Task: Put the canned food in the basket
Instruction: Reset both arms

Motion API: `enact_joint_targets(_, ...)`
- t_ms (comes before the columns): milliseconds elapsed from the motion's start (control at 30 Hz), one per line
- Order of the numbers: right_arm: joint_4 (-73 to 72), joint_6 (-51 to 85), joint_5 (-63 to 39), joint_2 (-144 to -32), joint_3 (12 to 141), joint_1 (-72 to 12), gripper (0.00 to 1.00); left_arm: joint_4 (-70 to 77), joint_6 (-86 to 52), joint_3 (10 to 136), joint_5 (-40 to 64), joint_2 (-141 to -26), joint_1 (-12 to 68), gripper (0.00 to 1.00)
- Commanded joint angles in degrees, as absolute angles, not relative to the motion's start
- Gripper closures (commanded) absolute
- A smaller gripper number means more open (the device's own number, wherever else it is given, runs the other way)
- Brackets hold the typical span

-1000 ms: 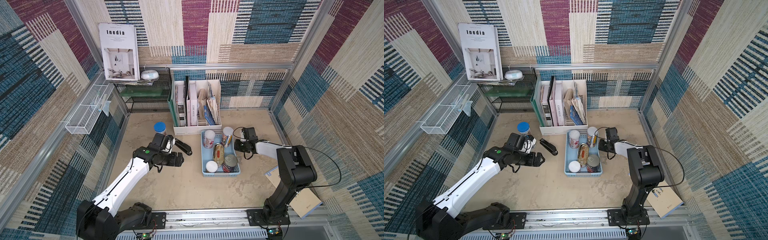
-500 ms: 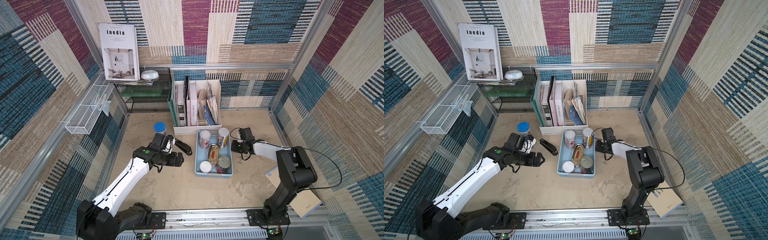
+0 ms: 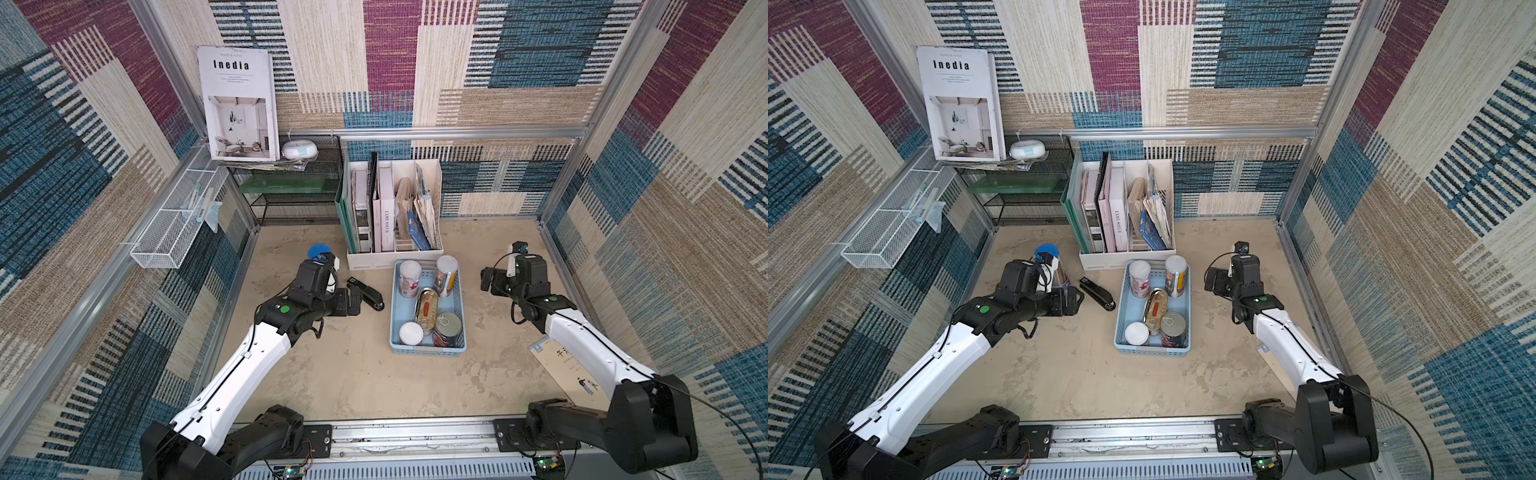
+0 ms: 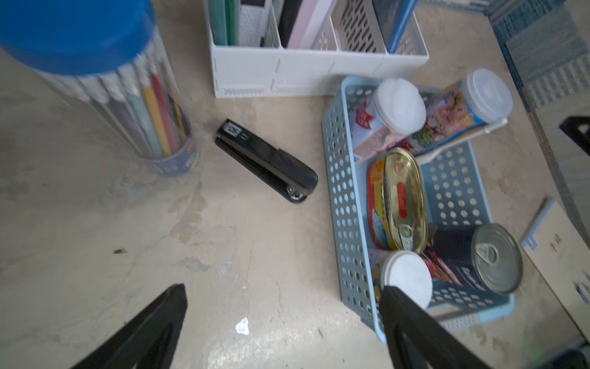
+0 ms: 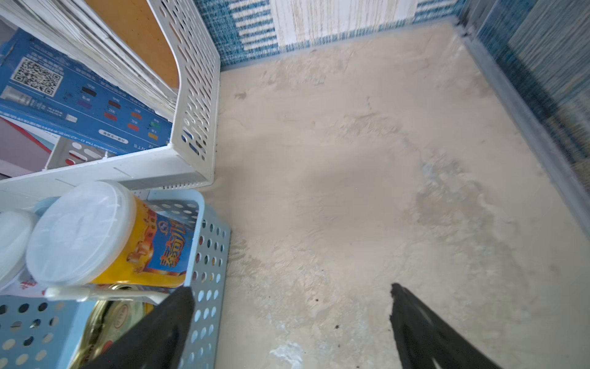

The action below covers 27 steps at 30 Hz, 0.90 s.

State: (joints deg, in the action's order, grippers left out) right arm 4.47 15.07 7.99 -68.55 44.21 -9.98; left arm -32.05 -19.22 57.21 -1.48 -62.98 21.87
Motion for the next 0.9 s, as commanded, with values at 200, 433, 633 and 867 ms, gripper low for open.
enact_joint_targets(200,-11.7,13.4,14.8,-55.7,30.3,-9.6,0.00,-1.1,-10.1,40.6,-36.1,-57.1,20.2,0.01)
enact_joint_targets(433,-37.9,6.8,21.4,-58.8,17.7,-8.8,0.00,12.5,-4.4,31.8,-35.7,-60.8,15.0,0.01)
enact_joint_targets(633,-49.4,-0.7,16.2,-65.5,13.6,-7.9,0.00,22.4,-3.6,26.5,-24.4,-66.1,8.7,0.00)
enact_joint_targets(867,-63.0,-5.9,9.1,-74.4,10.9,-6.4,0.00,40.2,0.1,19.8,-18.5,-74.4,7.2,0.02)
